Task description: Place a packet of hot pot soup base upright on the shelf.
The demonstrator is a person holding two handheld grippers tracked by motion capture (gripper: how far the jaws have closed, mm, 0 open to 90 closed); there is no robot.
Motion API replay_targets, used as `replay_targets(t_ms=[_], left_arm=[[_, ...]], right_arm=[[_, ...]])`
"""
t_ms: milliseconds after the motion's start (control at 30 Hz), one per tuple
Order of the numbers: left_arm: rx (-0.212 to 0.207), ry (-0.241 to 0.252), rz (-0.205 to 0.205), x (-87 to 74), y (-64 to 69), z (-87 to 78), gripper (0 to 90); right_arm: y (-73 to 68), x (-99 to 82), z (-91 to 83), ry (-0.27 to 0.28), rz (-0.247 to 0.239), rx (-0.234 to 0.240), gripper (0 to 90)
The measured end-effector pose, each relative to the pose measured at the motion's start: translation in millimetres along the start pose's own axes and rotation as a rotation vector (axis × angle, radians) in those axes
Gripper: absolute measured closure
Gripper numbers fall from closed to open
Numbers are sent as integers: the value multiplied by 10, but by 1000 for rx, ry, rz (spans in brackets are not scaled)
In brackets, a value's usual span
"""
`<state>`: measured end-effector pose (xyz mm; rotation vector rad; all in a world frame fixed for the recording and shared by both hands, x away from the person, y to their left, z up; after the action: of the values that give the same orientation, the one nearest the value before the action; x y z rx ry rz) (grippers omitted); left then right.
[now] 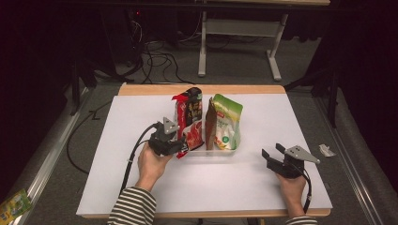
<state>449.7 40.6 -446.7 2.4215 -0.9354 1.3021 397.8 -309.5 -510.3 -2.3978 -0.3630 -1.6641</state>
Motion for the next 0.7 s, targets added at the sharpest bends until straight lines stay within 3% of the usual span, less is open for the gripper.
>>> replay_targets(t_ms=[200, 500, 700], left_arm=[[-3, -18, 20, -11, 25, -37, 542], [-39, -59, 13, -119, 61, -200, 550], [-69, -86, 60, -189, 169, -274, 623]], right_arm=[[6, 1, -1, 4, 3, -2, 342], [7, -2, 7, -4, -4, -2, 344], [6, -1, 7, -3, -7, -7, 344]])
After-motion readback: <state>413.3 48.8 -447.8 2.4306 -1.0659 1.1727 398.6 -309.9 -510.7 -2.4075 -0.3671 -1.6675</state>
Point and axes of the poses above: each handheld gripper's, and its own axes: z roughly forward along the jaws, x roughly out of its top, y roughly to its right, the point moved 8 cm from there along z, roughly forward along the jaws, and after that the axes turned 5 degrees about y, right-handed, at the moved point
